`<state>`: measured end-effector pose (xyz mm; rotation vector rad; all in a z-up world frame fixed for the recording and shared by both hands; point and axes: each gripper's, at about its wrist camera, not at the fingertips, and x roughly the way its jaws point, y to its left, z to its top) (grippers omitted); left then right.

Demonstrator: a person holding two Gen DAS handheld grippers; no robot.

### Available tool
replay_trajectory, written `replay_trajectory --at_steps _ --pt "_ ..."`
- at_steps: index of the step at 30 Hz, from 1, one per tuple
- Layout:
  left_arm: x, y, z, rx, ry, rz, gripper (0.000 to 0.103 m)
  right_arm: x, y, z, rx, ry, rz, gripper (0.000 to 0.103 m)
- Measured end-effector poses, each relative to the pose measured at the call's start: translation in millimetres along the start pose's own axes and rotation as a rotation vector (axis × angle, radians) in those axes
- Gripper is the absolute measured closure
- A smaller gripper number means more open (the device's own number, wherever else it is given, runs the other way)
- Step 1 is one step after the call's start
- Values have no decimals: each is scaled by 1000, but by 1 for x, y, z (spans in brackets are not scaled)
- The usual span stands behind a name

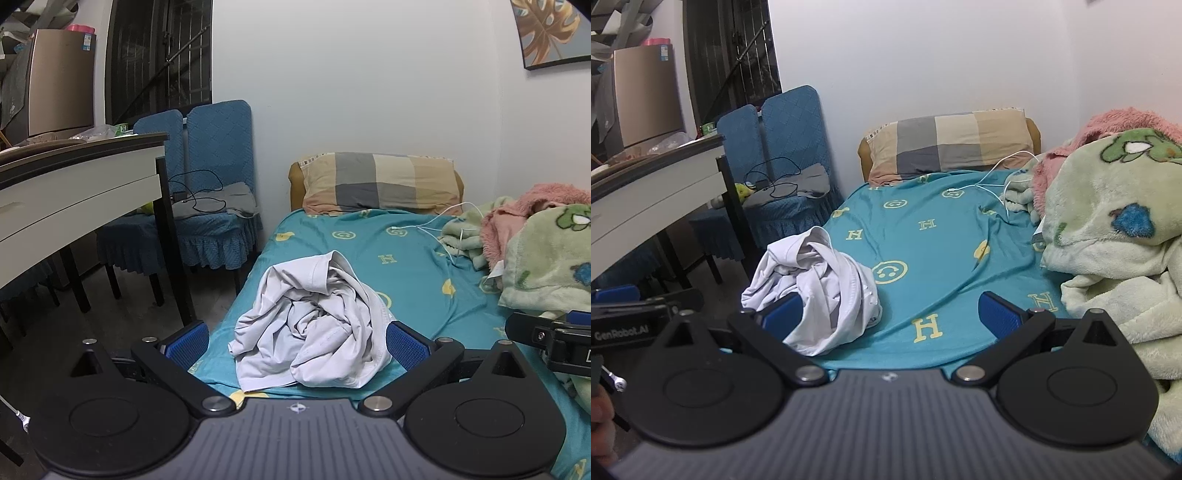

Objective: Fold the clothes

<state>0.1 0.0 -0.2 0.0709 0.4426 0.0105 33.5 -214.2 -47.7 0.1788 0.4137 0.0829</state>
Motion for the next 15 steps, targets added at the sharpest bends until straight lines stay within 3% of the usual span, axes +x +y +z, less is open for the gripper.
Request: replay_trajectory --at_steps 15 --pt "7 -8 -4 22 33 10 0 -8 -3 3 17 23 -7 0"
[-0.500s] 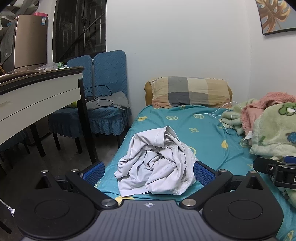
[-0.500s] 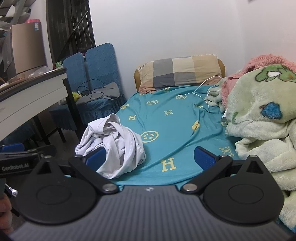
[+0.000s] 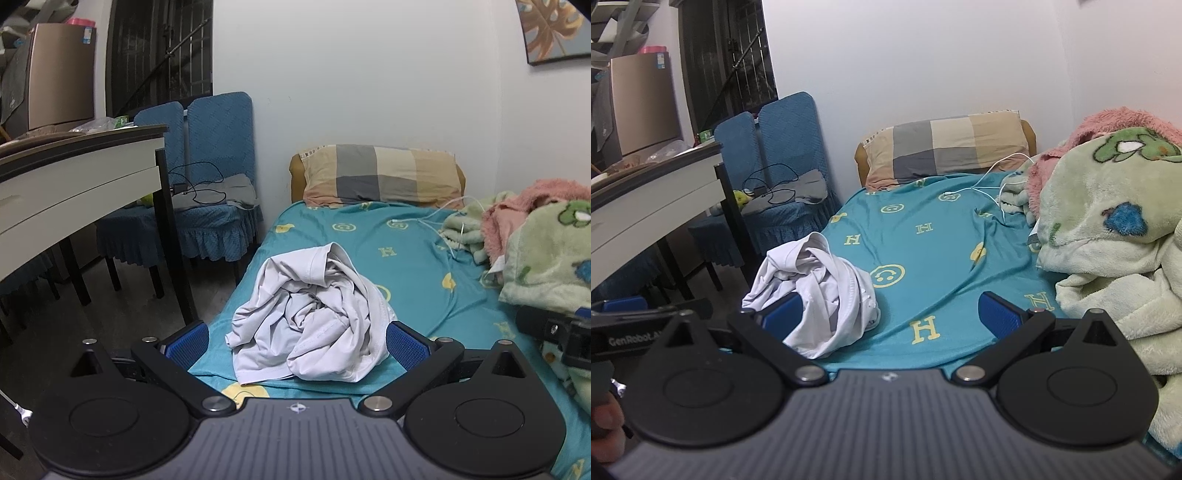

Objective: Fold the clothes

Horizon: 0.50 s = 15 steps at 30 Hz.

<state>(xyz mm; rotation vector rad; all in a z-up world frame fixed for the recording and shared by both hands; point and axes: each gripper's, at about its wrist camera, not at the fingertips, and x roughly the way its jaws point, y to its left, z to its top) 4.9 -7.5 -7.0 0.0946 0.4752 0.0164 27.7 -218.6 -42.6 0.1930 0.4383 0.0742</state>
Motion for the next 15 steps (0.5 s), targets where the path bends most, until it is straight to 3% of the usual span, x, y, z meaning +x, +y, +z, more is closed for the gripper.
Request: replay_trajectory --at_steps 5,15 --pt "0 -6 -2 34 1 12 0 -1 -2 -1 3 -9 3 0" --pt "1 -1 -3 12 7 1 0 2 -3 -7 -4 -8 -11 0"
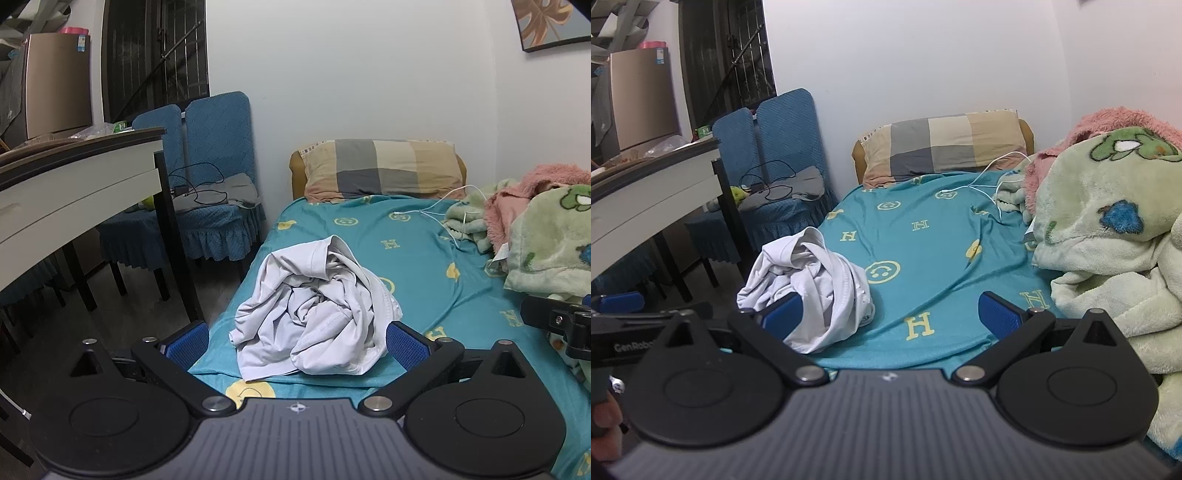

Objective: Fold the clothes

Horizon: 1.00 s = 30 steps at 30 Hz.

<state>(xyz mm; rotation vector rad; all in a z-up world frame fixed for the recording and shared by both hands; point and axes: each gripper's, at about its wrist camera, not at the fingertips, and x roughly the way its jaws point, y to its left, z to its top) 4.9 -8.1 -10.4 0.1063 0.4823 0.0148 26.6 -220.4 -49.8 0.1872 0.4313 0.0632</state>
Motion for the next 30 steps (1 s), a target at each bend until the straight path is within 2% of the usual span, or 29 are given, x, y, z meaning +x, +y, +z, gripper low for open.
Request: replay_trajectory --at_steps 19,23,27,30 --pt "13 7 -5 -40 4 -37 0 -4 0 -3 10 -21 -1 0" --pt "40 3 5 -29 21 -38 0 -4 -5 -4 34 -22 -20 0" --pt "90 -3 18 13 63 -36 2 0 -15 -6 82 -6 2 0" --pt "134 -5 26 -2 68 -28 5 6 -21 -7 113 4 14 0"
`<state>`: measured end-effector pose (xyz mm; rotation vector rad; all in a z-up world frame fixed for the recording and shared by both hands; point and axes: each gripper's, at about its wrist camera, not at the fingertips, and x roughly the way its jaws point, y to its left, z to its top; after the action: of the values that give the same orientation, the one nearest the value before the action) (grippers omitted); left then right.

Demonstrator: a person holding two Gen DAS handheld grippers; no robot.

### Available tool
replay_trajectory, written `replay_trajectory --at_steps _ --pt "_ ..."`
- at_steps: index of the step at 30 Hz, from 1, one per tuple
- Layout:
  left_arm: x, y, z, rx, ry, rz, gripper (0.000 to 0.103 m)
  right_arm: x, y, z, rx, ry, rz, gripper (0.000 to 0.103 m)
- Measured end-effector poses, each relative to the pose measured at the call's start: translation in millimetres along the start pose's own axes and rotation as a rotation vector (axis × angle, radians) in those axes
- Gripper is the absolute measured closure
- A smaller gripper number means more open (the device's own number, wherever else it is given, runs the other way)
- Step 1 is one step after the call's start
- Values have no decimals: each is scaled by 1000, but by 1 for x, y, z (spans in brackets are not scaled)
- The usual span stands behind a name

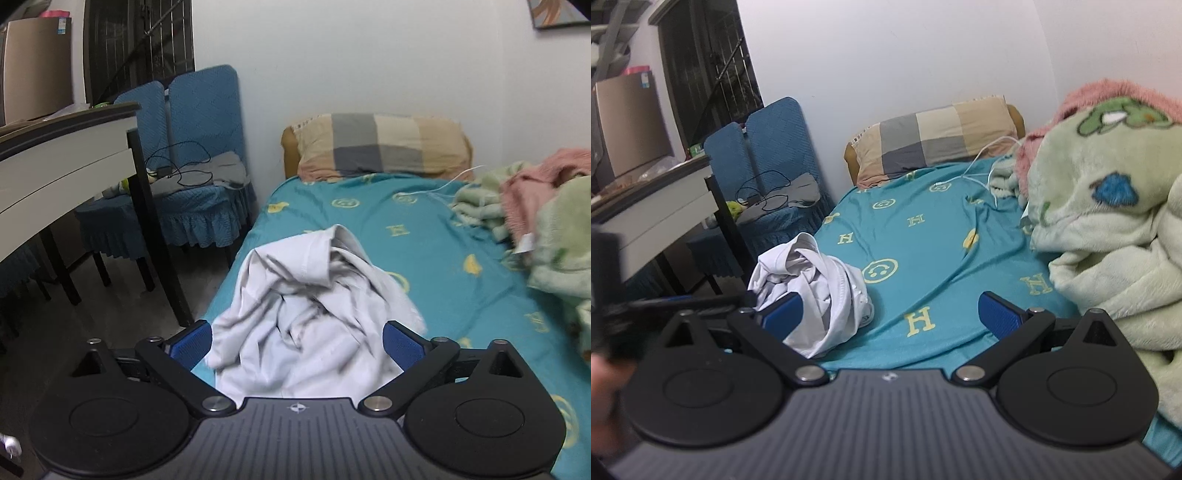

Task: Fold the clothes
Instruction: 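Grasp the white T-shirt with the left gripper while the right gripper grasps another edge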

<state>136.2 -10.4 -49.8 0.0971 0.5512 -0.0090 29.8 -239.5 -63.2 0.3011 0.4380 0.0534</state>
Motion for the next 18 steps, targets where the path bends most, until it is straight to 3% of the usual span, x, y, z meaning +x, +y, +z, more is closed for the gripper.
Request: replay_trajectory --at_steps 6,9,11,13,16,18 --pt "84 -3 20 -39 14 -11 15 22 -16 -7 61 29 19 0" --pt "115 -6 25 -47 18 -25 35 37 -23 -12 75 37 9 0" --pt "118 -5 29 -46 -9 -31 51 48 -28 -15 85 44 7 0" --pt "120 -4 33 -43 -37 -39 80 57 -30 -18 86 44 7 0" --pt "88 -7 39 0 -93 -82 91 67 -32 -21 86 37 6 4" --pt "66 -10 43 30 -131 -112 92 71 -33 -22 85 27 3 5"
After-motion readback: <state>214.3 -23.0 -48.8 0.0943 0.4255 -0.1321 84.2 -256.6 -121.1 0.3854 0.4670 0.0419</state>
